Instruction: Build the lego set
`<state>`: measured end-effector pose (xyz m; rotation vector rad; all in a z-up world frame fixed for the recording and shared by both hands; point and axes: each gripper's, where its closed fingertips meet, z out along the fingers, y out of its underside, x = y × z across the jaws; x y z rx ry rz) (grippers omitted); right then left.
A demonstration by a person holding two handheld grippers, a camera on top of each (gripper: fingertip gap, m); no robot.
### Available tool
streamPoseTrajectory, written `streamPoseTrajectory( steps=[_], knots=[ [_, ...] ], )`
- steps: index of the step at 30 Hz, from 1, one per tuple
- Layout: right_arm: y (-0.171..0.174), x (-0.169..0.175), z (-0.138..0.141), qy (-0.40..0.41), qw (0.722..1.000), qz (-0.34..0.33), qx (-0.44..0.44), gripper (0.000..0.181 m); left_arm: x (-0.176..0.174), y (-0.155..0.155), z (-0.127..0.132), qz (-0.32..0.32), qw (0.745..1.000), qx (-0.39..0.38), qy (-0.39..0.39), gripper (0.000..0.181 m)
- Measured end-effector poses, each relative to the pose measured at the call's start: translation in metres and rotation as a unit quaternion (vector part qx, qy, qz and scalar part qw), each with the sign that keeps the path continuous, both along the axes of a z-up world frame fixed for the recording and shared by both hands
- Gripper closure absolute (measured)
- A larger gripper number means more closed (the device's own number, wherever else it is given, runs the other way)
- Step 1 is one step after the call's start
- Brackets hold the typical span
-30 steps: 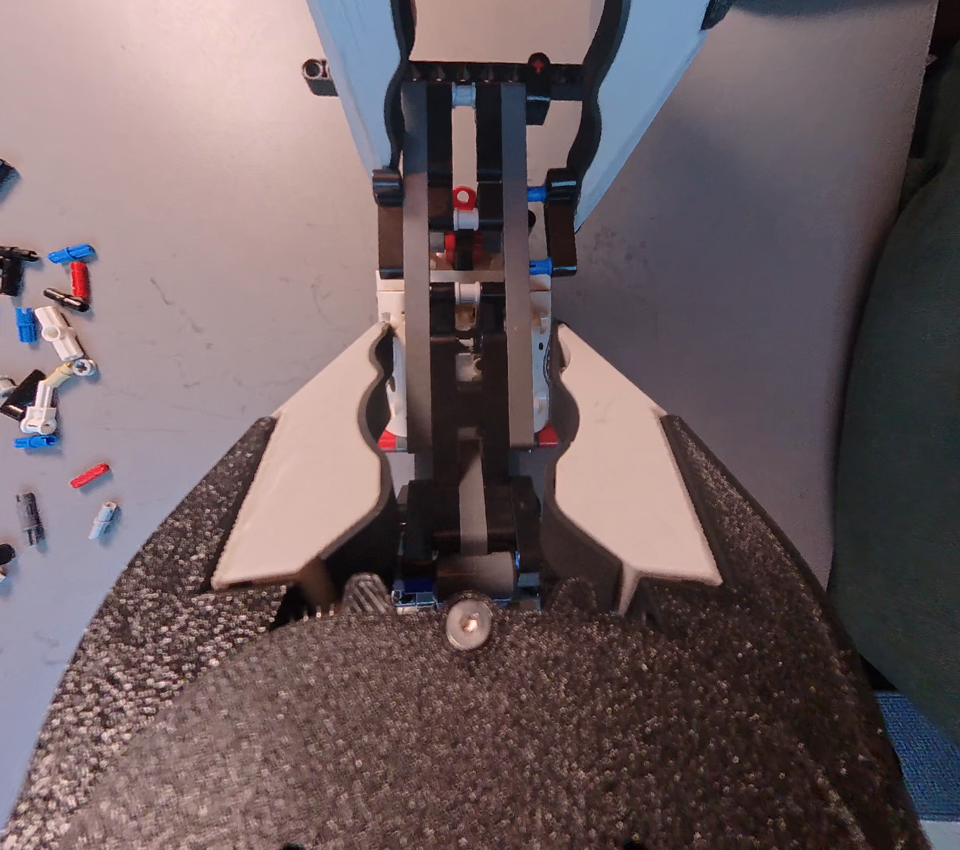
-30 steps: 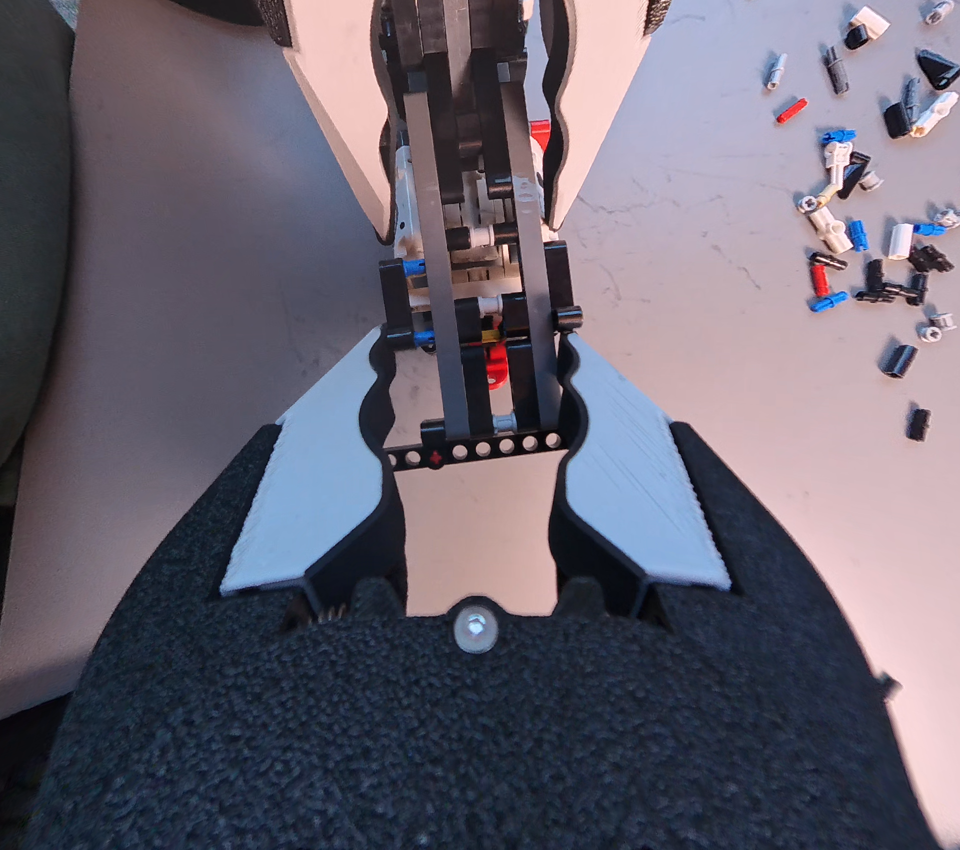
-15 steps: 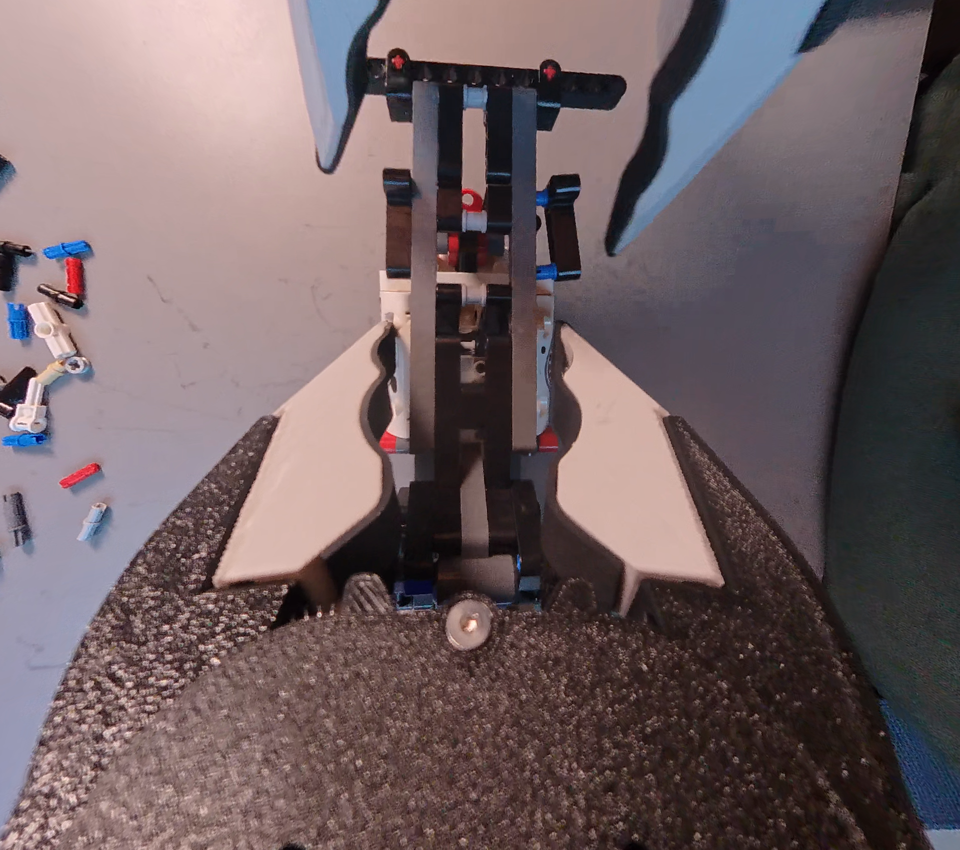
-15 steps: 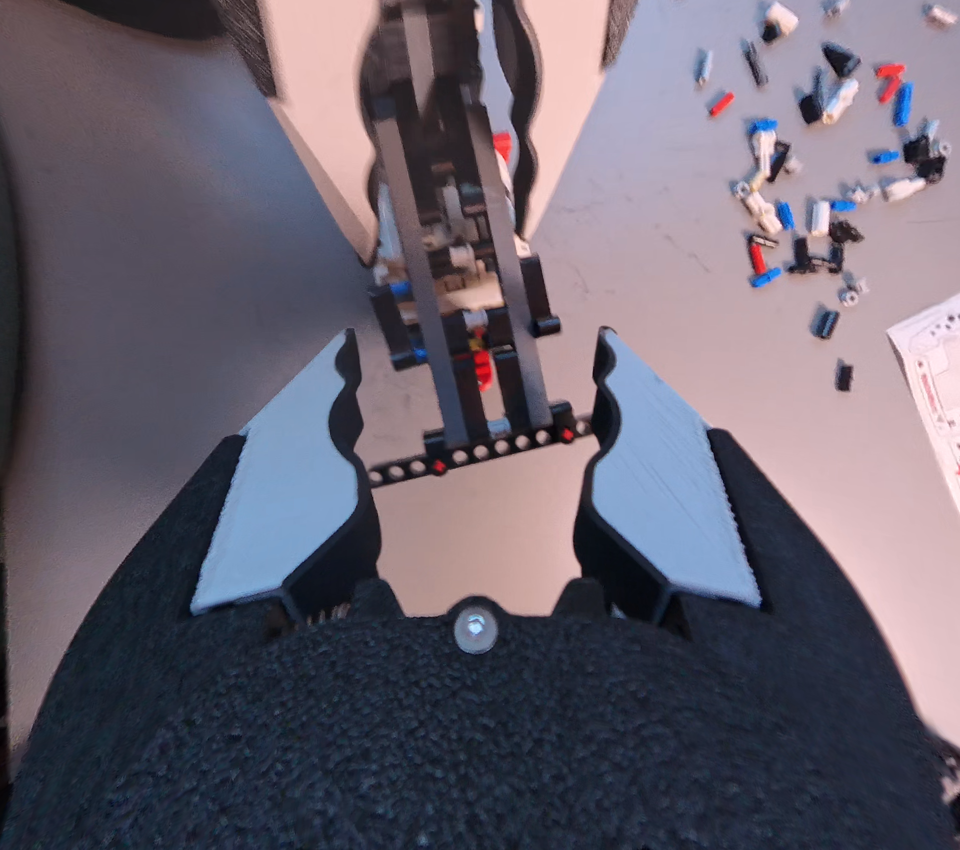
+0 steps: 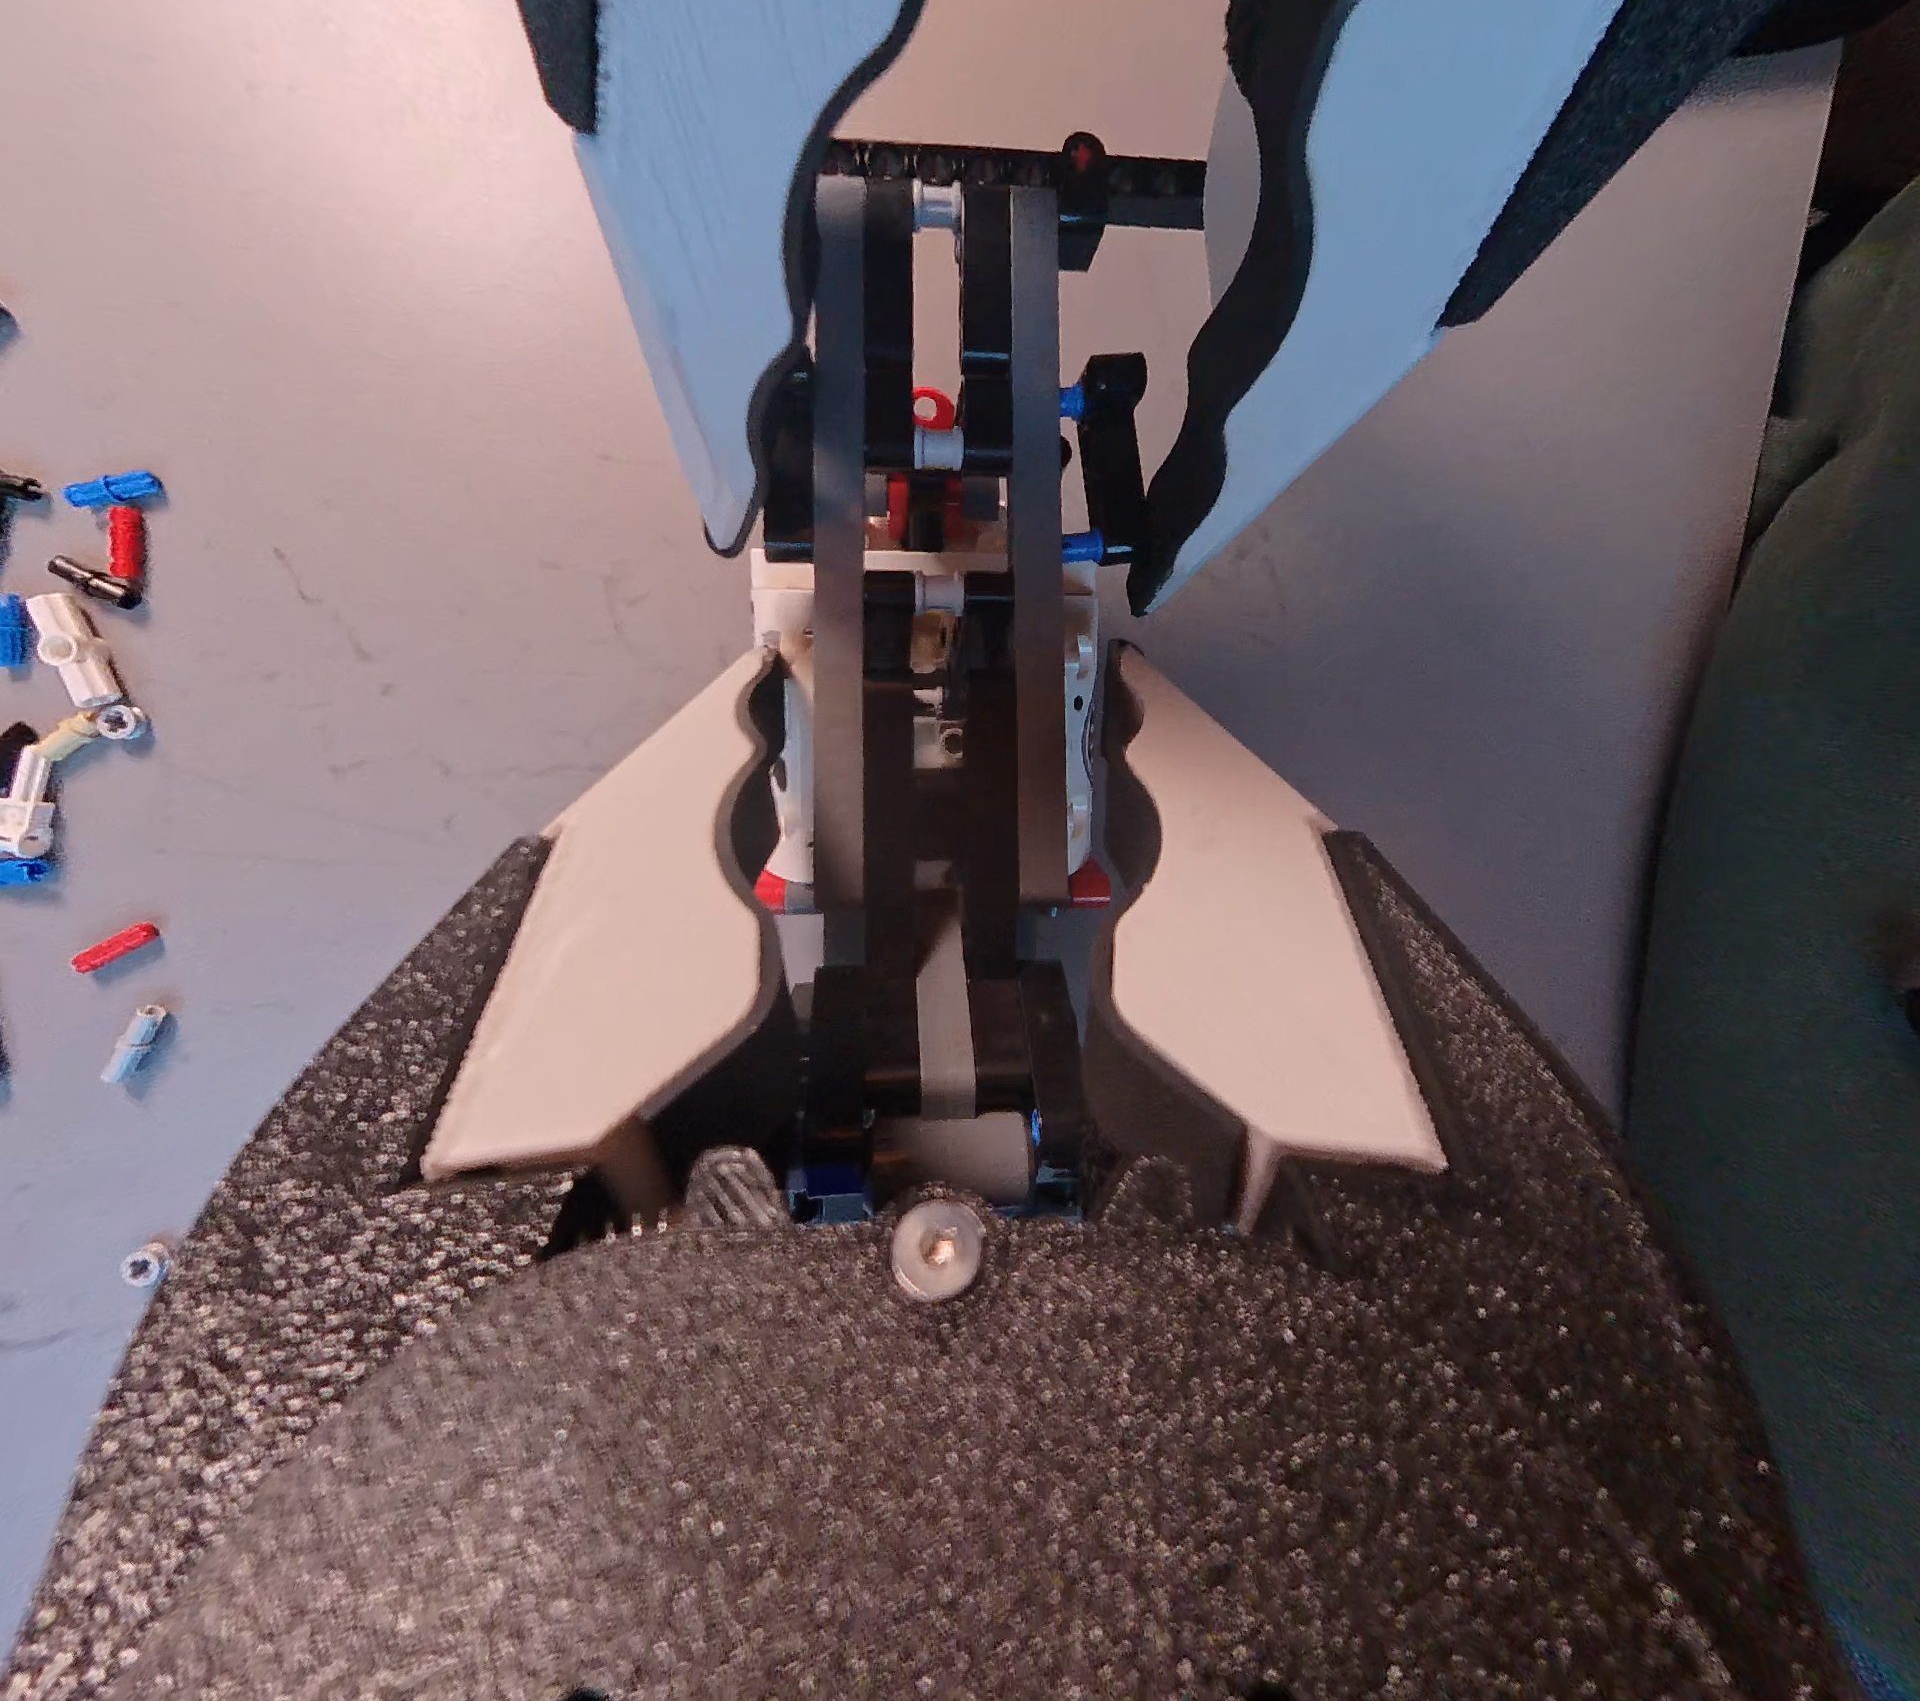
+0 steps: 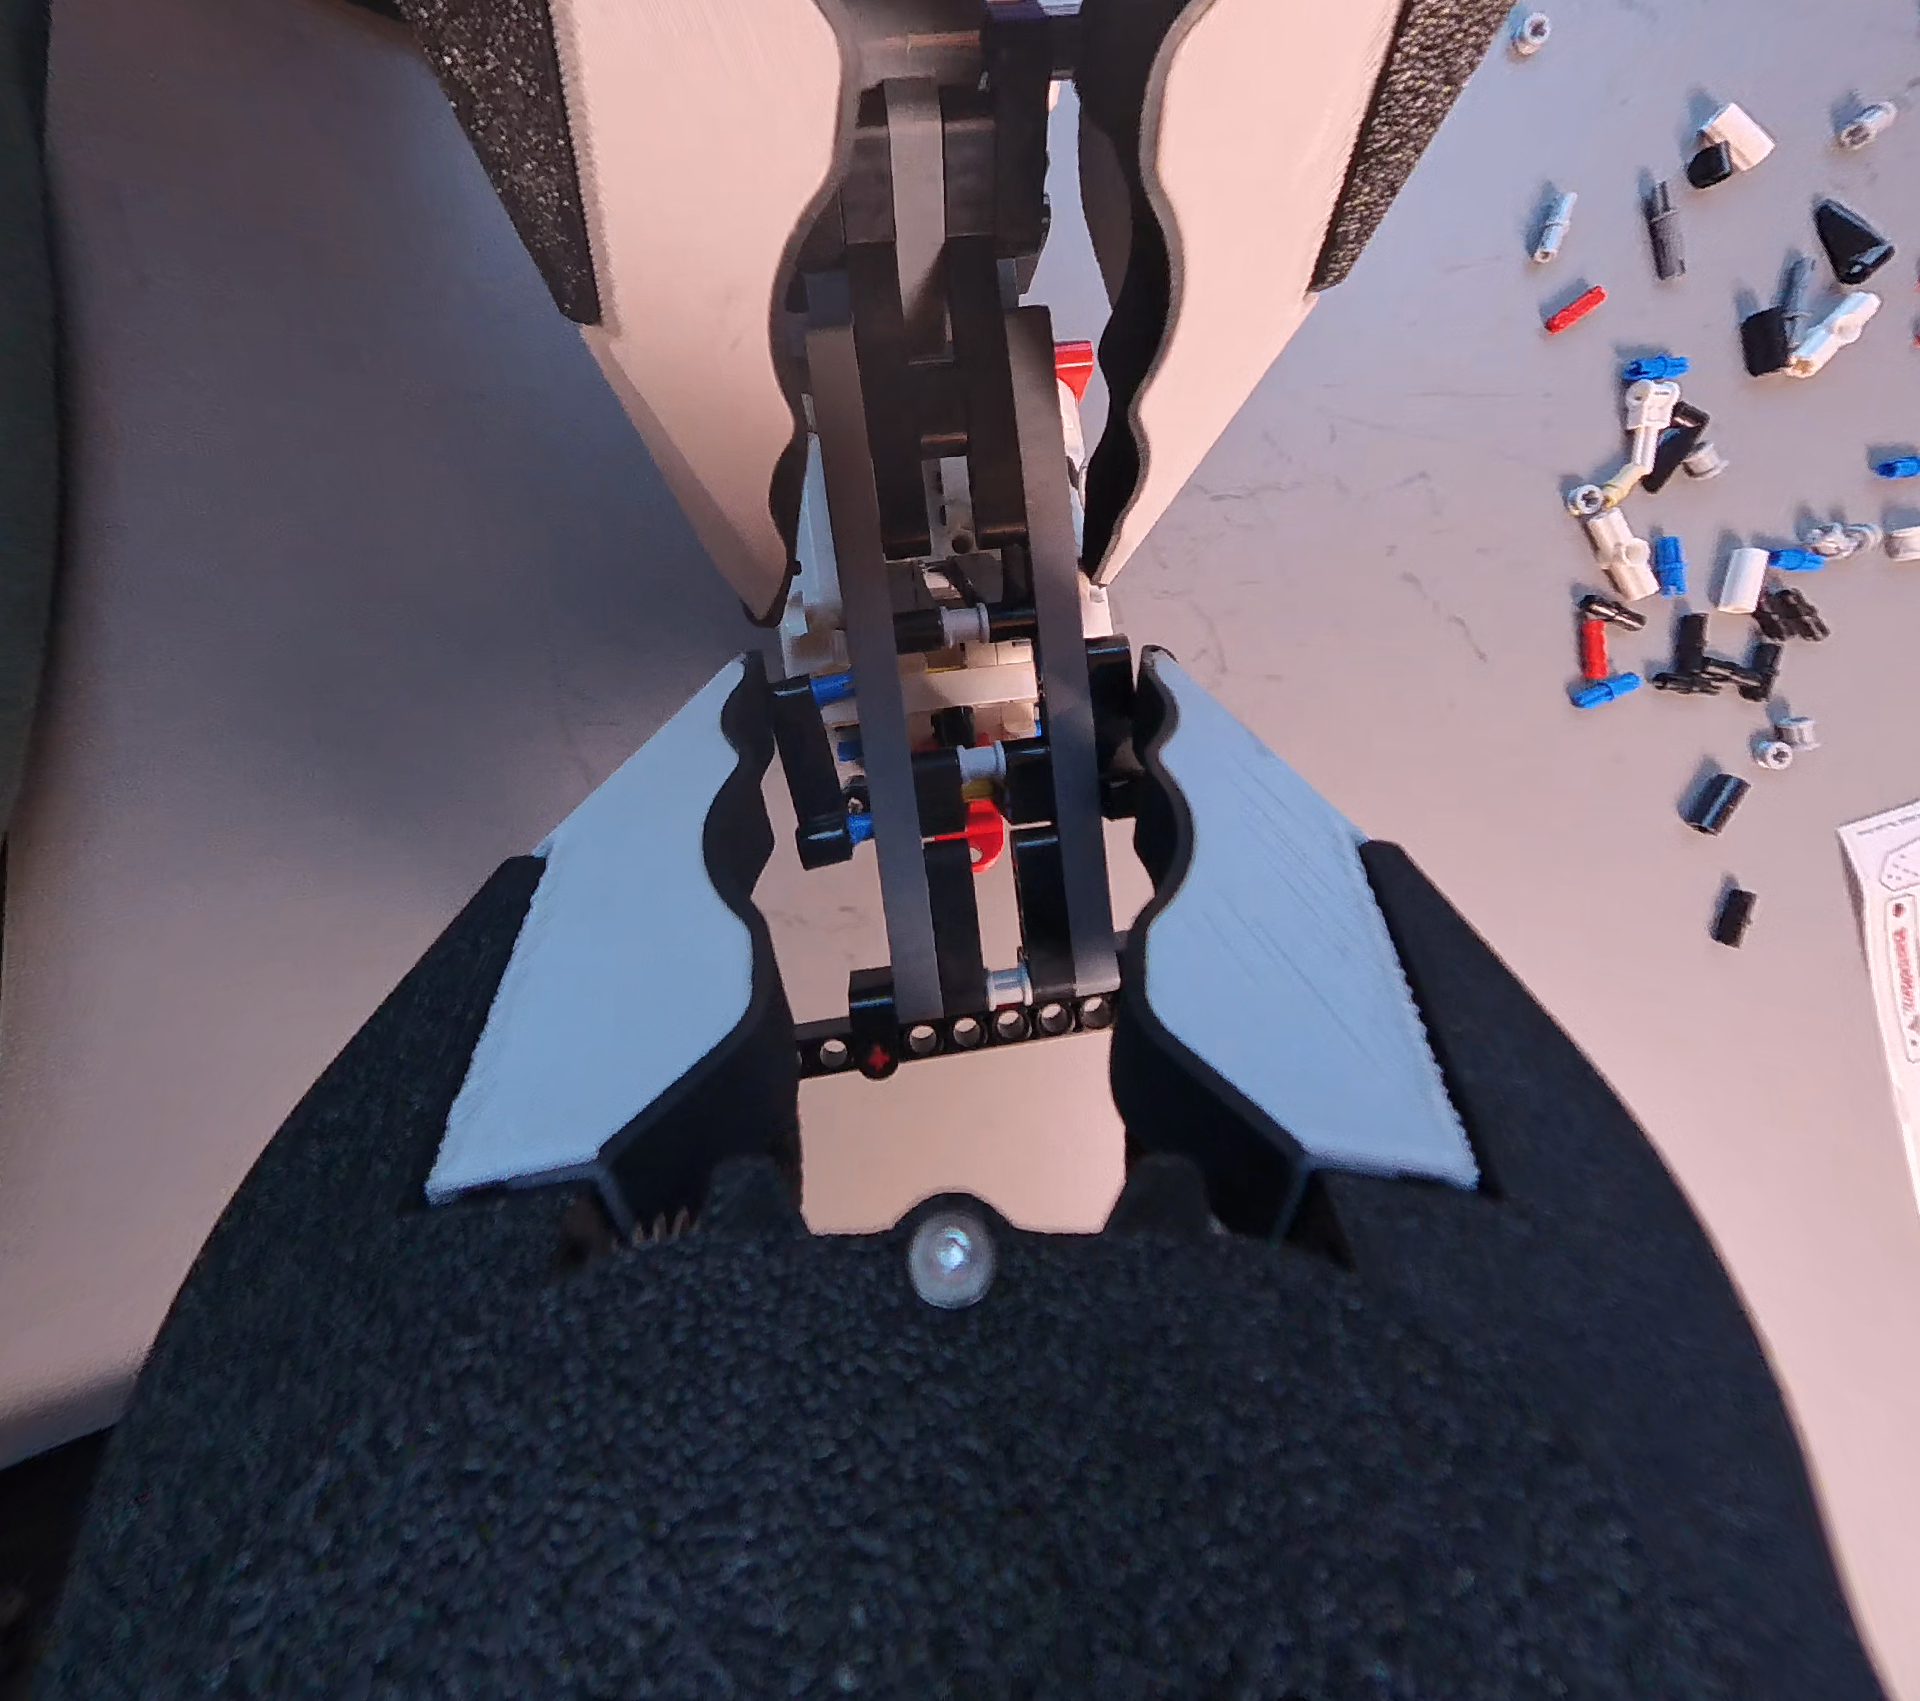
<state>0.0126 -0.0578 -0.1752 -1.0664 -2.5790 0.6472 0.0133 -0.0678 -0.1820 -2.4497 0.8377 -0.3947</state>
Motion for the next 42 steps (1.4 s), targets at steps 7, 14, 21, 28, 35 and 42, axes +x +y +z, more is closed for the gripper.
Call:
streamPoseTrajectory(
  steps=[7,14,21,28,35,42],
  knots=[
    [0.001,0.001,-0.001,-0.013,1.000,-0.018,-0.012,0.112,0.001,0.000,0.000,0.000,1.000,0.005,0.006,0.121],
    [0.001,0.000,0.000,0.019,0.999,-0.036,-0.007,0.111,-0.001,0.002,0.001,0.027,1.000,0.002,-0.012,0.122],
    [0.002,0.010,0.026,0.190,0.966,-0.170,0.052,0.145,-0.008,0.012,-0.002,0.101,0.995,0.004,-0.018,0.124],
    [-0.004,0.014,0.020,0.333,0.907,-0.148,0.209,0.178,-0.006,0.011,-0.003,0.098,0.995,0.001,0.010,0.121],
    [0.006,0.006,0.019,0.342,0.883,-0.185,0.261,0.181,-0.007,0.012,-0.006,0.132,0.989,0.015,0.062,0.122],
    [0.009,0.011,0.021,0.361,0.860,-0.278,0.231,0.178,-0.005,0.013,-0.004,0.176,0.982,0.031,0.066,0.124]
  ],
)
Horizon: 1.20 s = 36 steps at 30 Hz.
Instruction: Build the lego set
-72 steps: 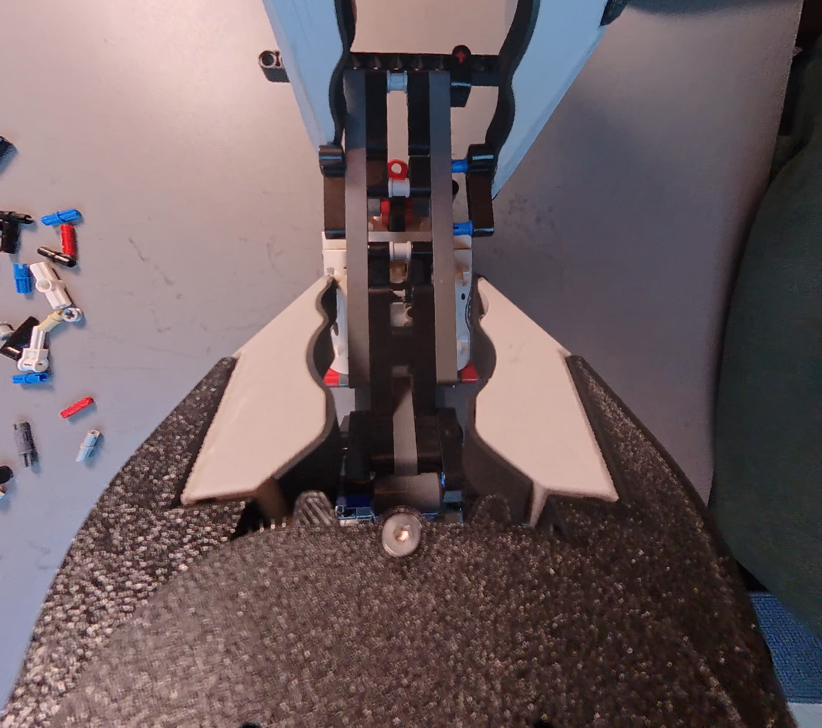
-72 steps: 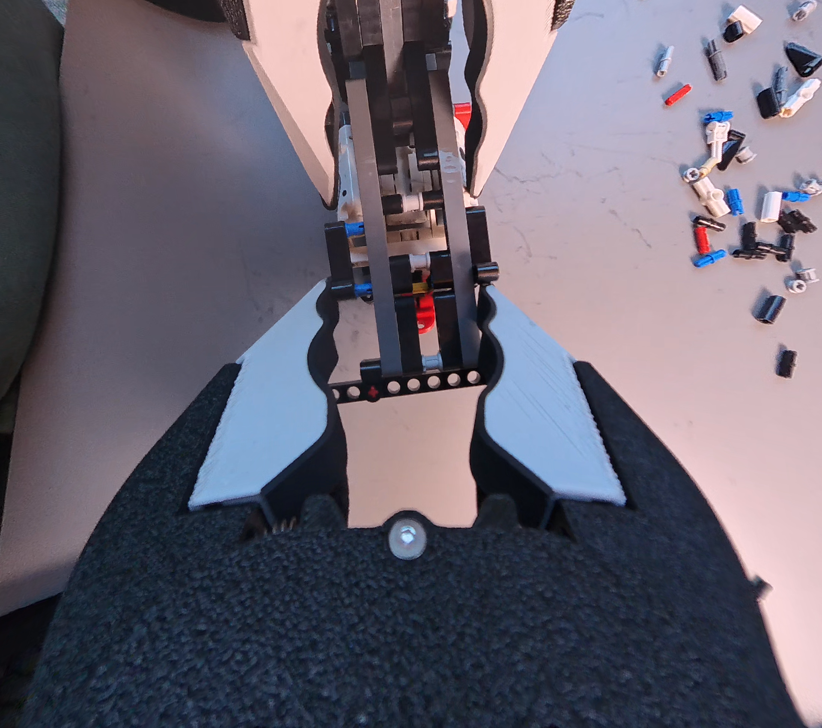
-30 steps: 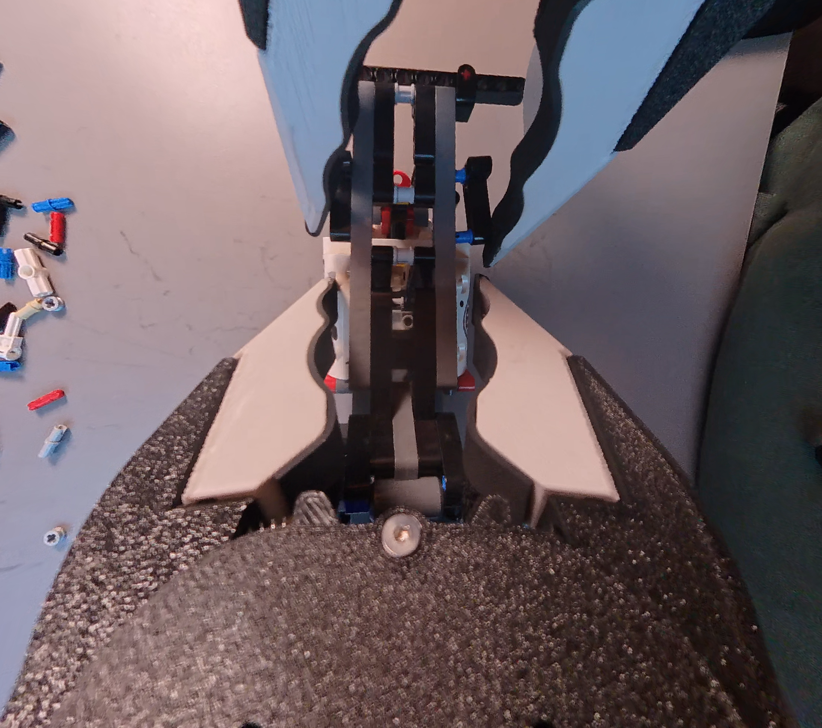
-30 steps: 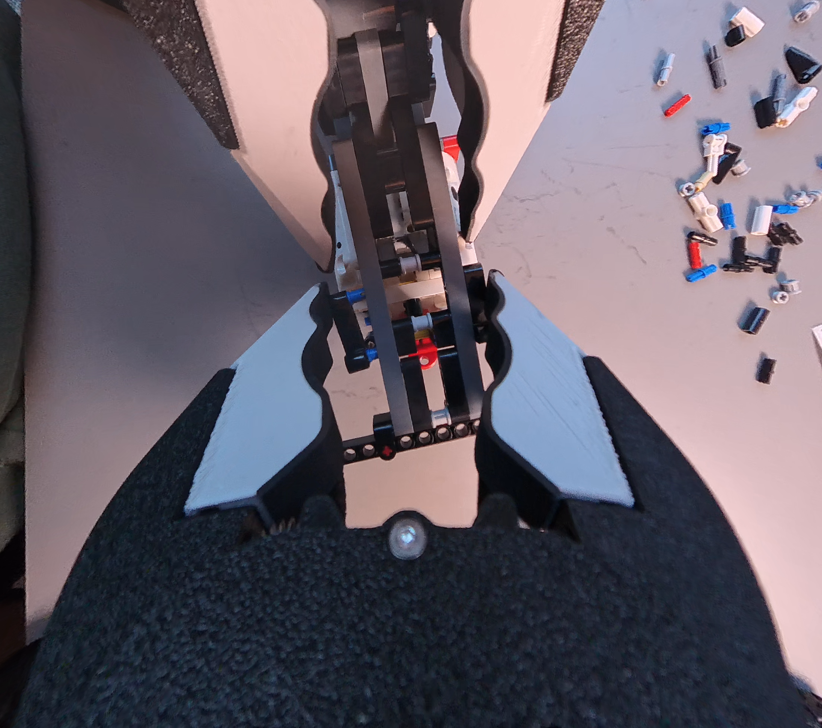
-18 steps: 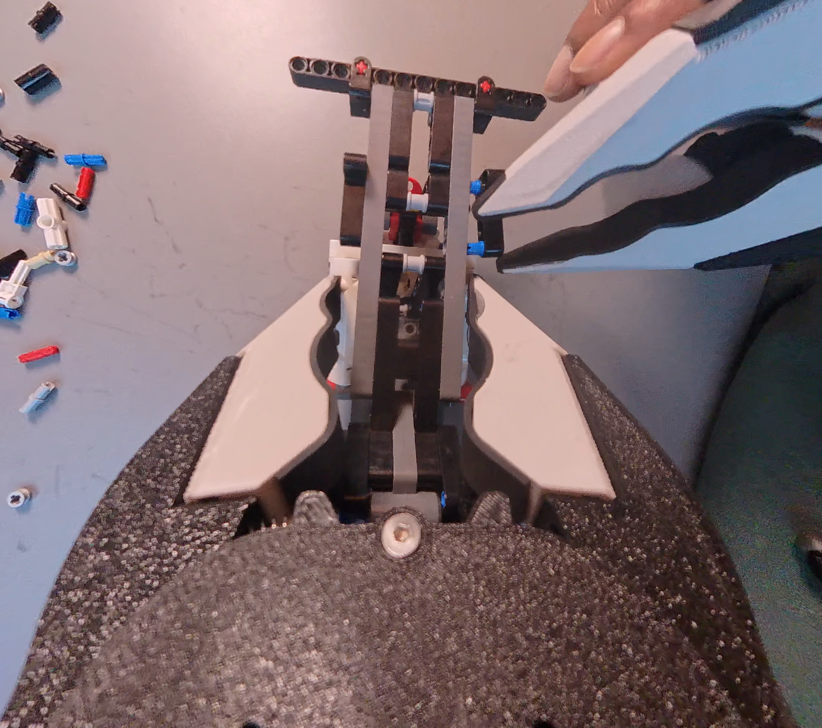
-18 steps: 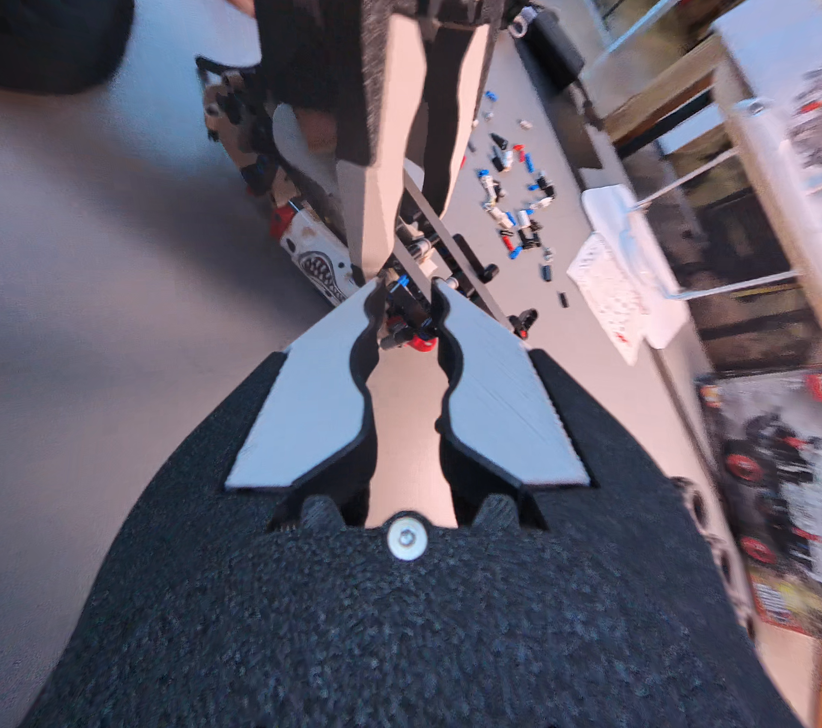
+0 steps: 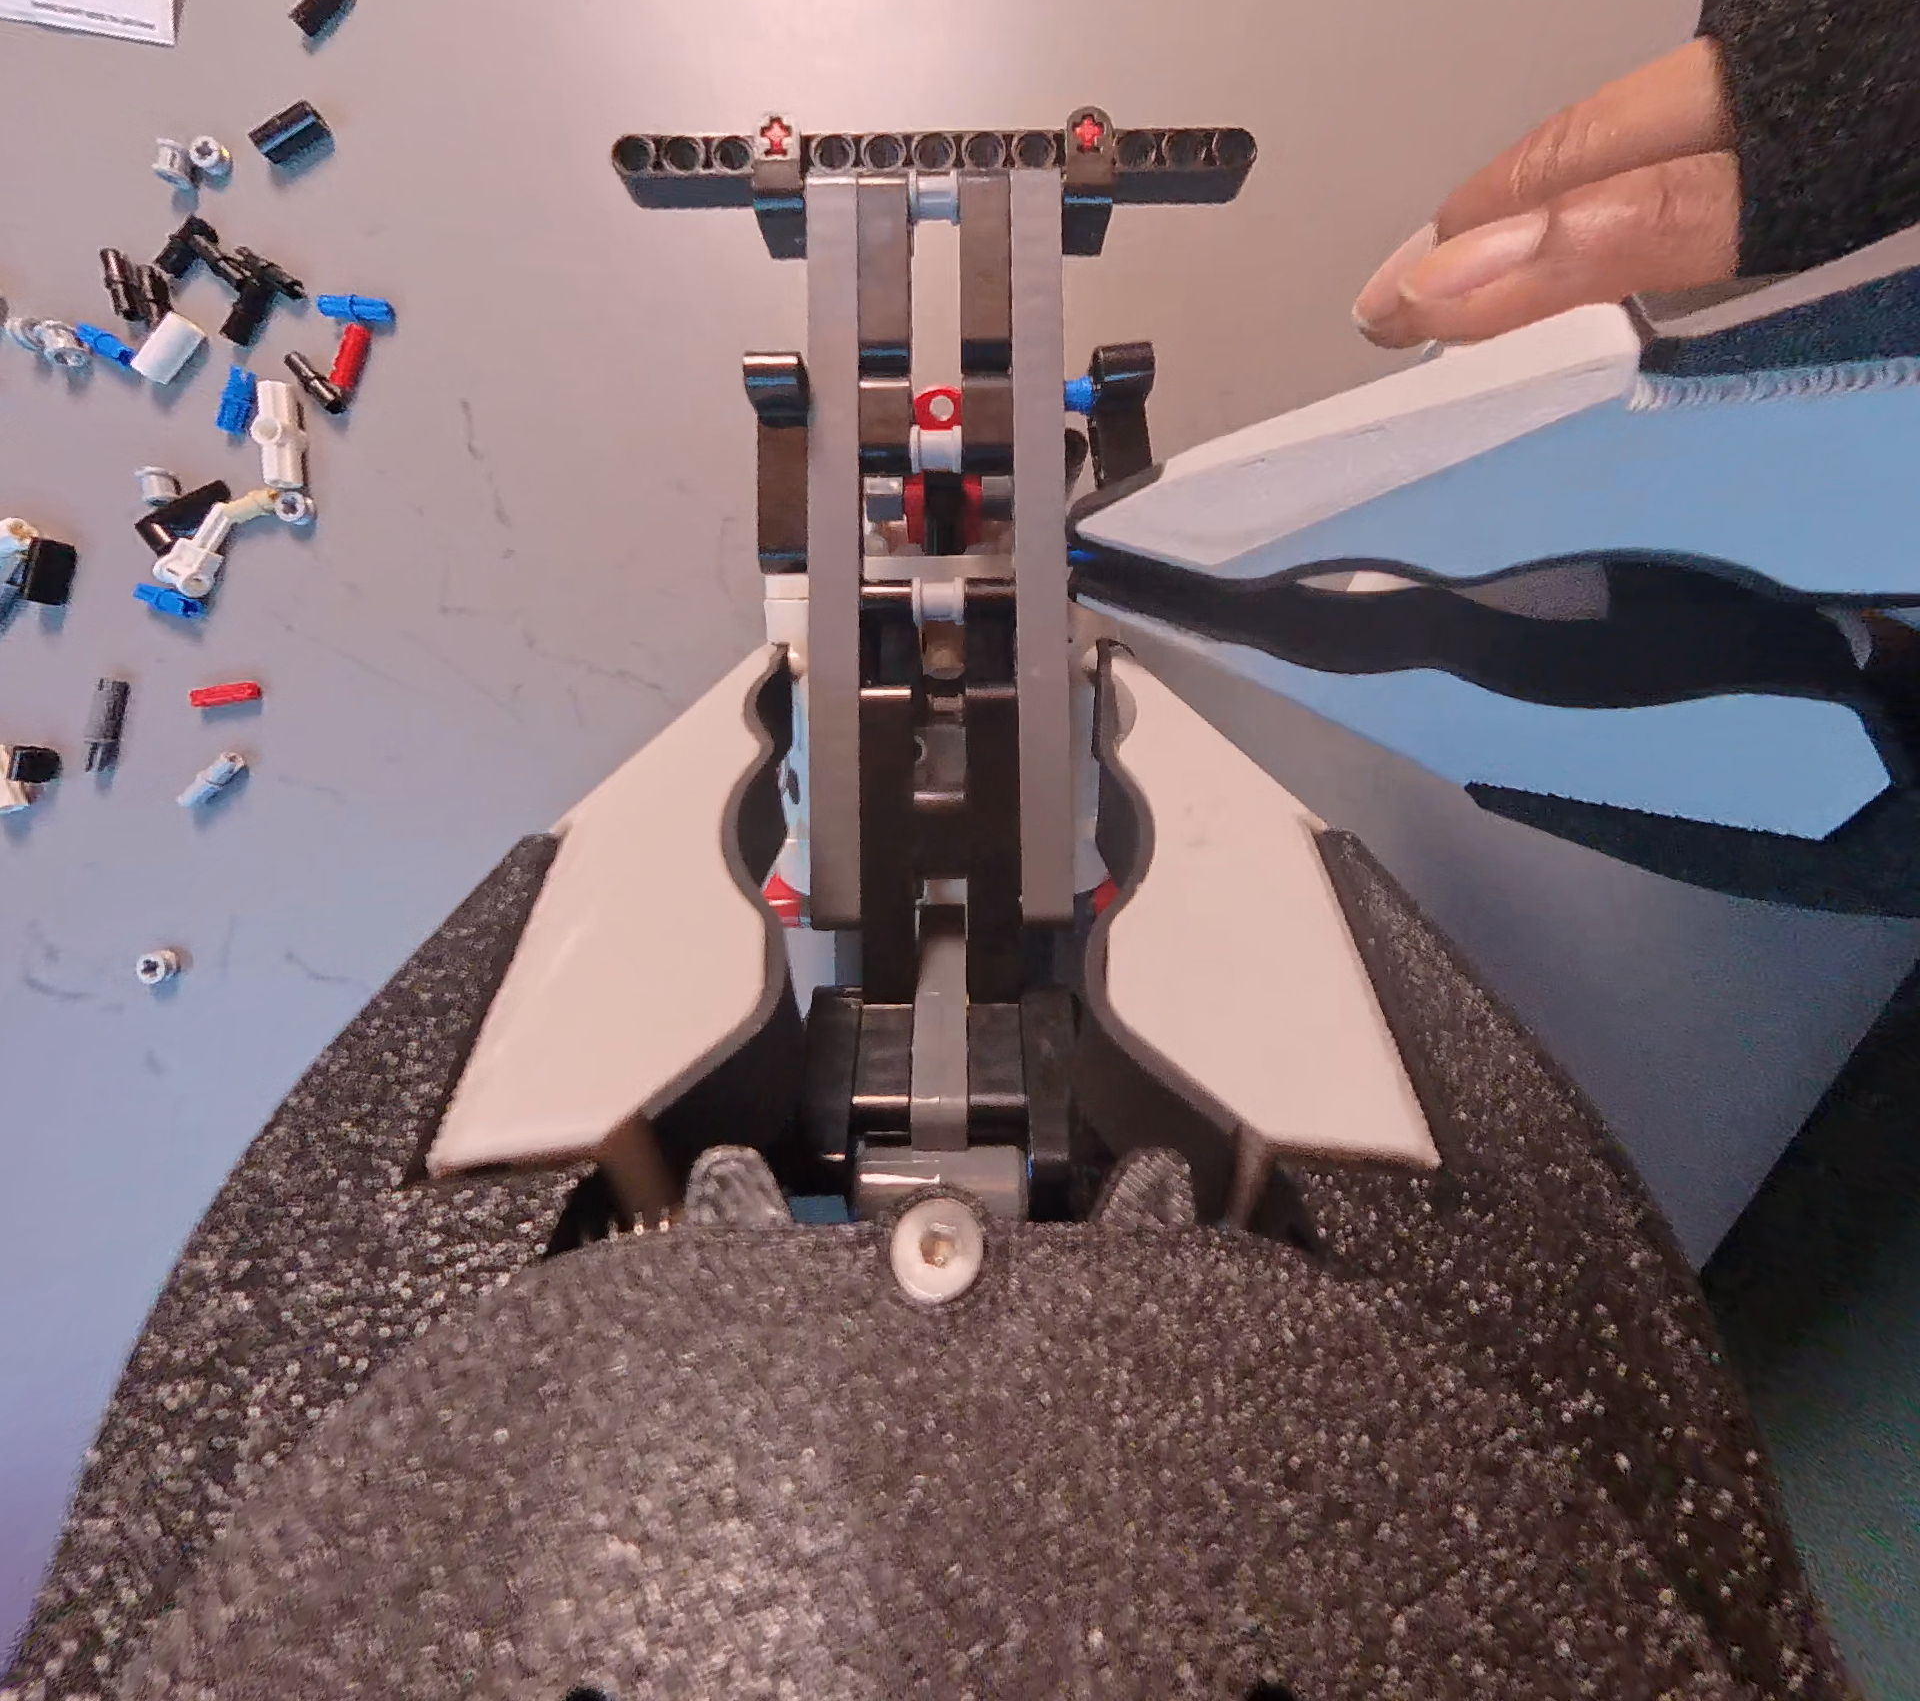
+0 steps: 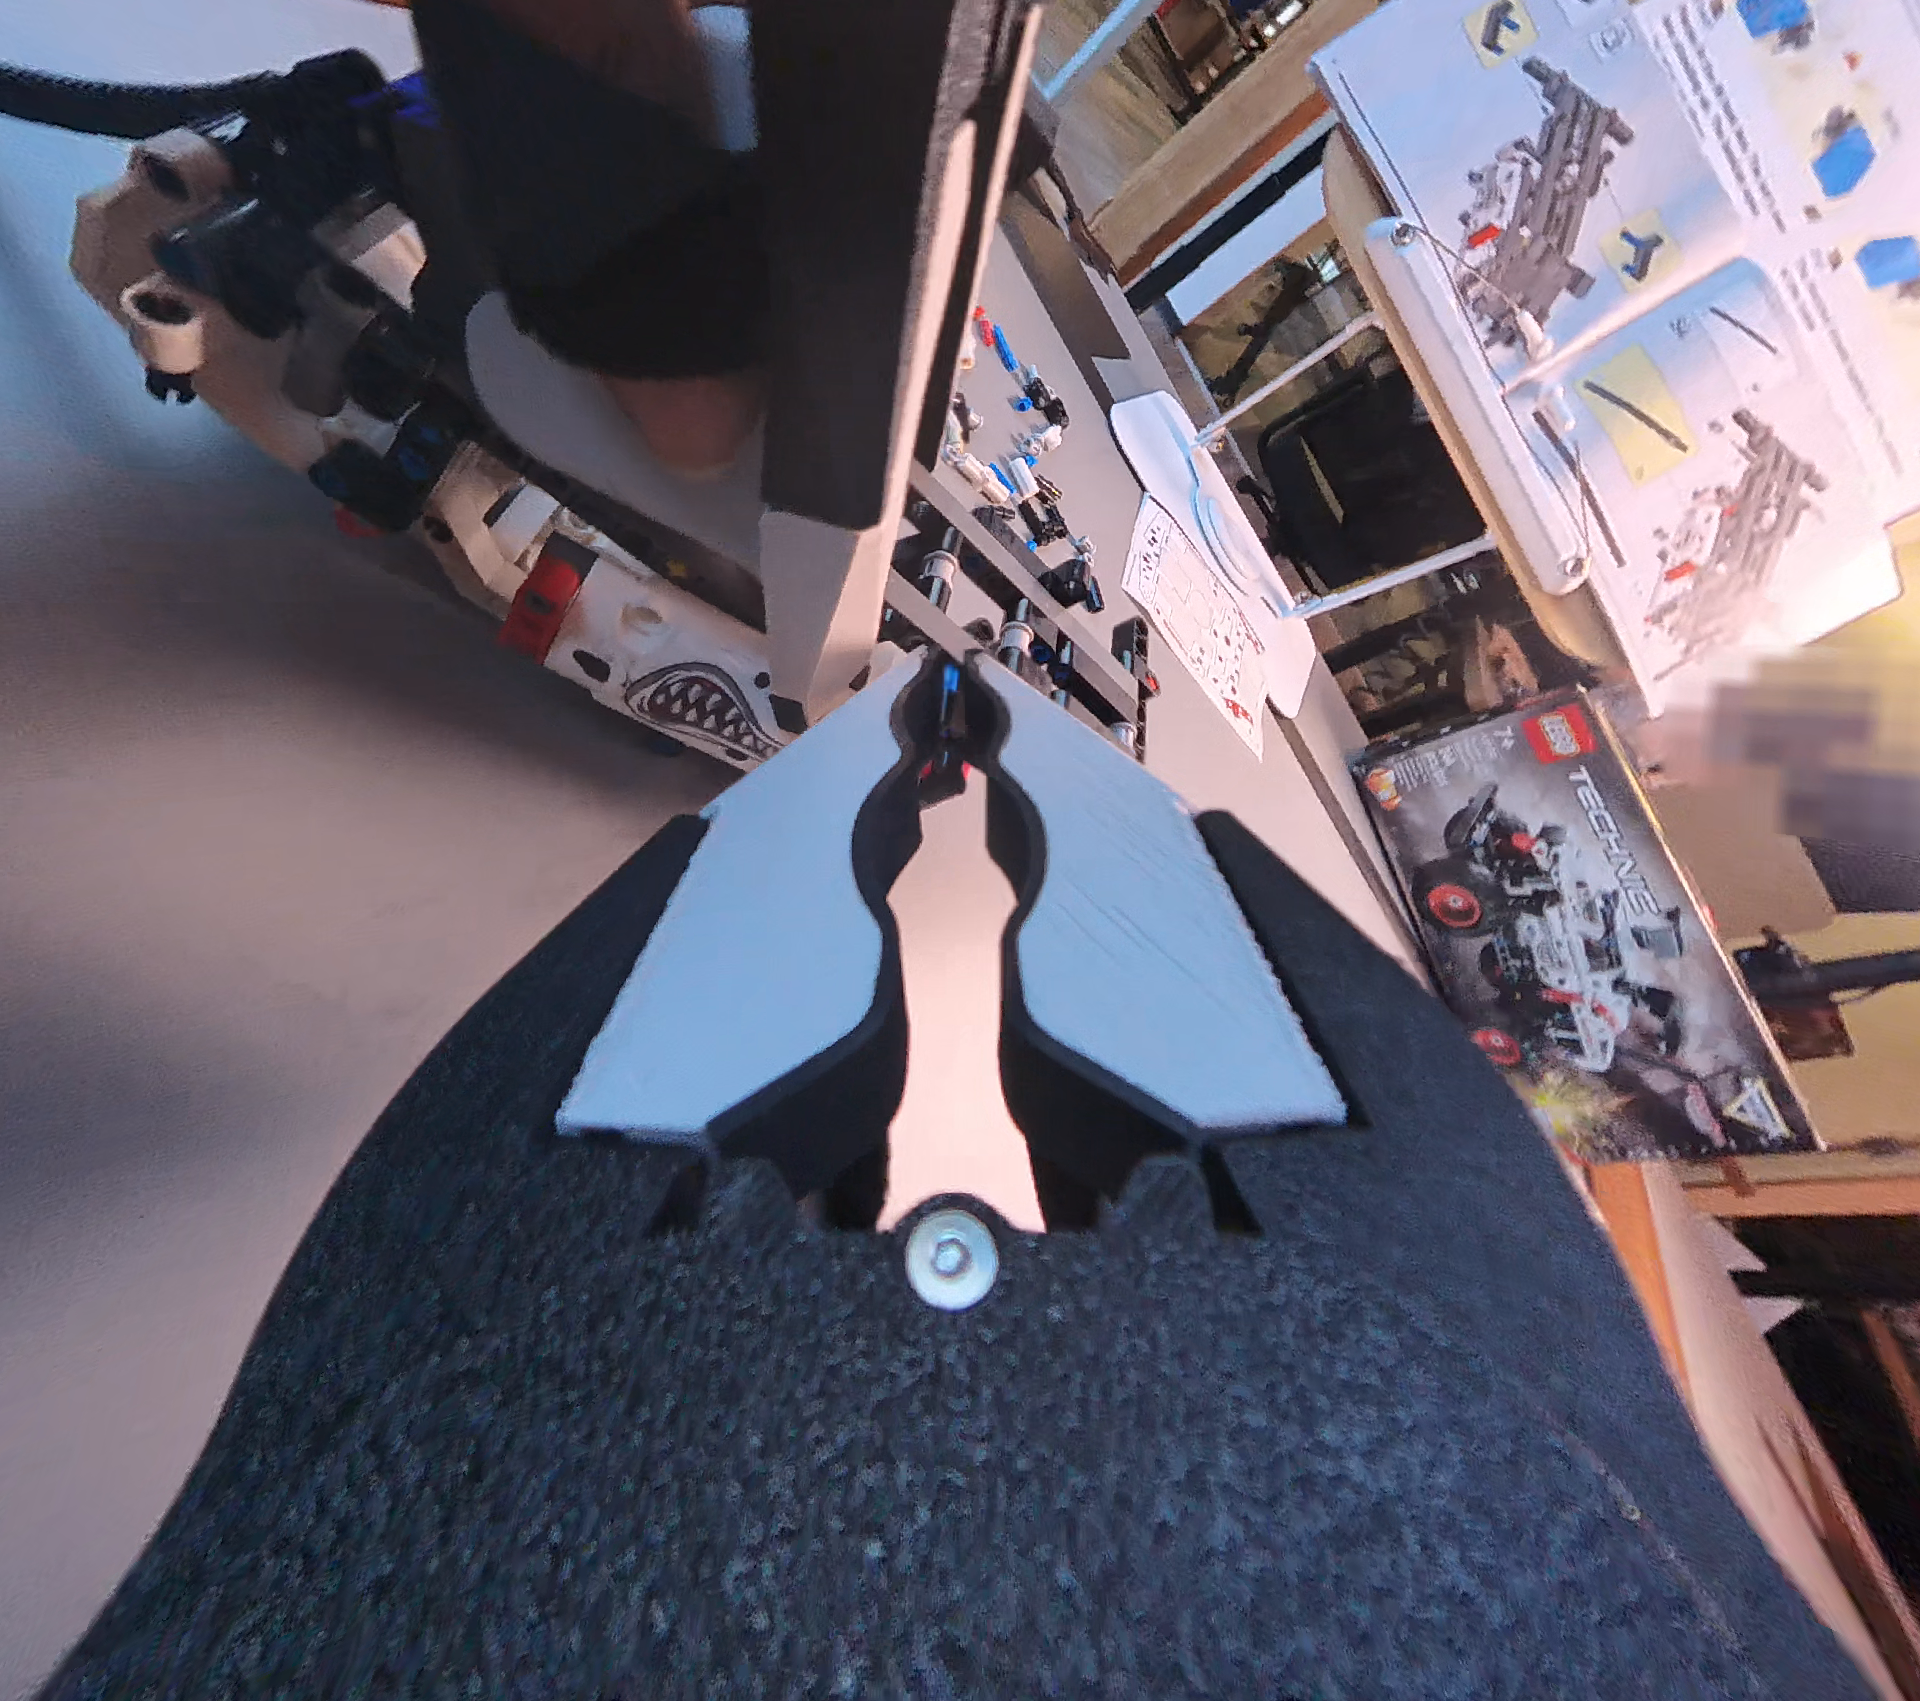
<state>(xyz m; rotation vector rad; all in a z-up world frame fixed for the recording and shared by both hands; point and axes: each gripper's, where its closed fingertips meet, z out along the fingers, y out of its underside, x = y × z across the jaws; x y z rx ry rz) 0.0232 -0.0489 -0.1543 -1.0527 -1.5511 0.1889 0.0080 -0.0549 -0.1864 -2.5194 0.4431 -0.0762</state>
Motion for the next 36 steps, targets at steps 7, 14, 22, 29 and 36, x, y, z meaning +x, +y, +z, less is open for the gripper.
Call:
streamPoseTrajectory(
  steps=[7,14,22,29,36],
  knots=[
    [0.000,0.004,-0.002,0.010,0.999,-0.023,-0.047,0.175,0.000,0.000,0.000,0.029,1.000,0.005,0.005,0.124],
    [0.004,0.007,-0.003,0.038,0.994,-0.020,-0.102,0.168,-0.001,0.000,0.000,0.040,0.999,0.007,0.001,0.124],
    [0.004,0.003,-0.003,0.041,0.997,0.001,-0.070,0.174,0.004,0.000,0.000,0.041,0.999,0.002,-0.009,0.124],
    [0.009,-0.002,-0.003,0.050,0.997,-0.042,-0.035,0.180,0.000,0.005,0.000,0.066,0.998,0.007,0.005,0.124],
    [0.018,-0.005,-0.004,0.077,0.991,-0.063,-0.087,0.180,-0.005,0.012,0.000,0.094,0.995,0.017,0.017,0.125]
  ],
)
